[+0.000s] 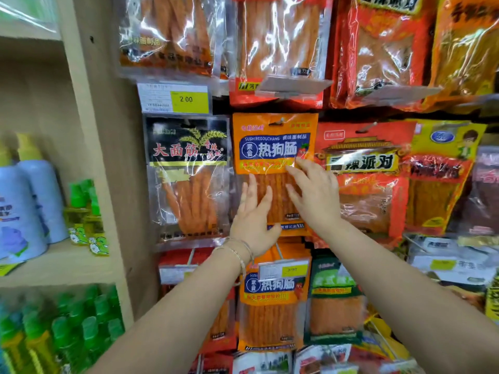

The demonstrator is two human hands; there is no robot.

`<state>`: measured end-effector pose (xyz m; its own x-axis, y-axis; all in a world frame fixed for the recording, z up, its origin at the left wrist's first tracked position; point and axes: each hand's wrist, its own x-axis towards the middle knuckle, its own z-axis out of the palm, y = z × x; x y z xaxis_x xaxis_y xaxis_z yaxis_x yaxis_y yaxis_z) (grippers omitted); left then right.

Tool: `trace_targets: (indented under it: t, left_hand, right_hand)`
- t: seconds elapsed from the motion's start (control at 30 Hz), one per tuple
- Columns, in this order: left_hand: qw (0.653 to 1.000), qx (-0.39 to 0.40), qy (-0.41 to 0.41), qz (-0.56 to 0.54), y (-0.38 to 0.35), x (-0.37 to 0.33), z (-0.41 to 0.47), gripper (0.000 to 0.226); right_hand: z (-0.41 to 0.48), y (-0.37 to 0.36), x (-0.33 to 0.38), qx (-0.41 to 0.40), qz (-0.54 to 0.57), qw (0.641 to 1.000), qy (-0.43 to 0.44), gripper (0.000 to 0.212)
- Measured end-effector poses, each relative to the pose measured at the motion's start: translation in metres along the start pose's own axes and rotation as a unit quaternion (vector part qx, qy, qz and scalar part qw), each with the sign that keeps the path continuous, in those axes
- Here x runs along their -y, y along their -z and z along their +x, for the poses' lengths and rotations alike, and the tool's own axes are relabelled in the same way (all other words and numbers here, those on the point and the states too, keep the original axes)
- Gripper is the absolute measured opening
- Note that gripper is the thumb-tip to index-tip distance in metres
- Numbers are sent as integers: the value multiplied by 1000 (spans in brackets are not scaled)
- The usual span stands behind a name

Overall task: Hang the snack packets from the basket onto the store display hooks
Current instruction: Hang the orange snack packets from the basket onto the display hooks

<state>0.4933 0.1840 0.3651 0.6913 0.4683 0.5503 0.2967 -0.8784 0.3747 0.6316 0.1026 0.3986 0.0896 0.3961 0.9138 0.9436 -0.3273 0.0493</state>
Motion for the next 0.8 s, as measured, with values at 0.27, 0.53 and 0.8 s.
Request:
trace_targets:
  t: [0.27, 0.53, 0.8]
  left_hand:
    - [998, 30, 5, 56, -3, 11, 15, 86]
    - [994, 98, 31, 41, 14, 3, 0, 81]
    - [973, -63, 71, -208, 26, 9, -148, 28]
  right_hand:
    - [3, -6, 1, 106, -45, 993, -5, 47]
    - [1, 22, 6, 278, -36, 960, -9, 64]
    - [-112, 81, 68, 284, 199, 922, -173, 32]
